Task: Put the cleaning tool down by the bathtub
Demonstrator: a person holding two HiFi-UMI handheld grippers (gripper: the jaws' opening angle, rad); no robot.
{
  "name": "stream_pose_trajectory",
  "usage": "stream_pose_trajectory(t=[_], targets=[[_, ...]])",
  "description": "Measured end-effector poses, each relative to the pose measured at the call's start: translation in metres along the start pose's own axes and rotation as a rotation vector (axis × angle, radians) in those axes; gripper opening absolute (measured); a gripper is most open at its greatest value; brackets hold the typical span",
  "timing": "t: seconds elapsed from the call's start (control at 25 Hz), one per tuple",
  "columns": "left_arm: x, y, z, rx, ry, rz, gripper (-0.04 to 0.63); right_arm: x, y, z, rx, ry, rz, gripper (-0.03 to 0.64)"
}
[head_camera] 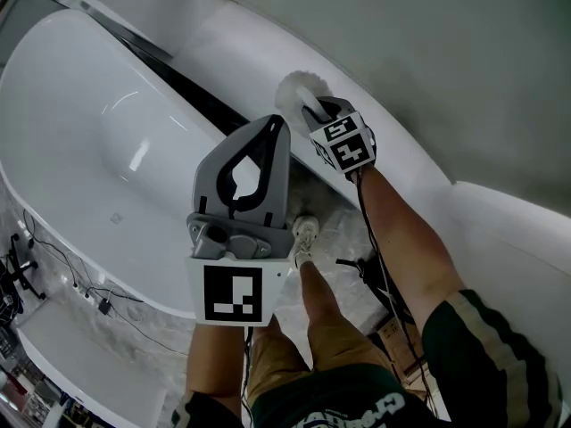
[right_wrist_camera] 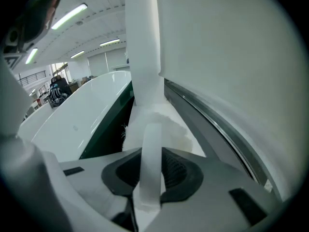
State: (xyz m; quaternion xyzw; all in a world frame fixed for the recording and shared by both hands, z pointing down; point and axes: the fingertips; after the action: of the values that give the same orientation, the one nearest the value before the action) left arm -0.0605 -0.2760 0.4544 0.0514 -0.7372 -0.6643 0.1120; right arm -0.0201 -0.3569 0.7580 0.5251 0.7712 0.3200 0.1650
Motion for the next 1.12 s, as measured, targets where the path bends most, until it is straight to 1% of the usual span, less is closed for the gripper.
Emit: stream_pose_trajectory(t=[0.44,0.56,0.72,0.8,1.0,1.12], targets=[[0.021,0.012,0.015,-0.007,-0.03,0.002,0.008,0.013,0.012,-0.052,0.152,-0.065,0.069,0.095],[0.026,0.018,0.019,0.003,-0.042,0.008,0.008,0.012,0.019,-0.059,0.183,-0.066,0.071,0.095],[0.034,0.018,0.026,-0.023,-0.073,0.033,0.008,0.016,0.033,-0.065,0.23,-0.072,0.054,0.095],[0.035,0.019,0.027,-0.023,-0.071,0.033,0.008,0.019,0.039,-0.069,0.24,-0.068,0.058,0.095],[0.038,0.023,0.03,-0.008,-0.059,0.031,0.008,0.022,0.034,-0.075,0.237,-0.042,0.051,0.097],[0.039,0.027,0.031,-0.006,-0.06,0.043,0.008,0.023,0.031,-0.081,0.233,-0.025,0.086,0.097]])
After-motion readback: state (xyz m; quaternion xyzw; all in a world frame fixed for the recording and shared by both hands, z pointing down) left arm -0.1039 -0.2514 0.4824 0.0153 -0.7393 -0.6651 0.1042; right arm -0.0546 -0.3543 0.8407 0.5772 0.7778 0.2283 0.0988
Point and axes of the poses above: the fingertips, and each gripper's own axes: z backward along the fingers, x to its left, y out of its underside, and after that the axes turned 11 degrees about z, right-handed
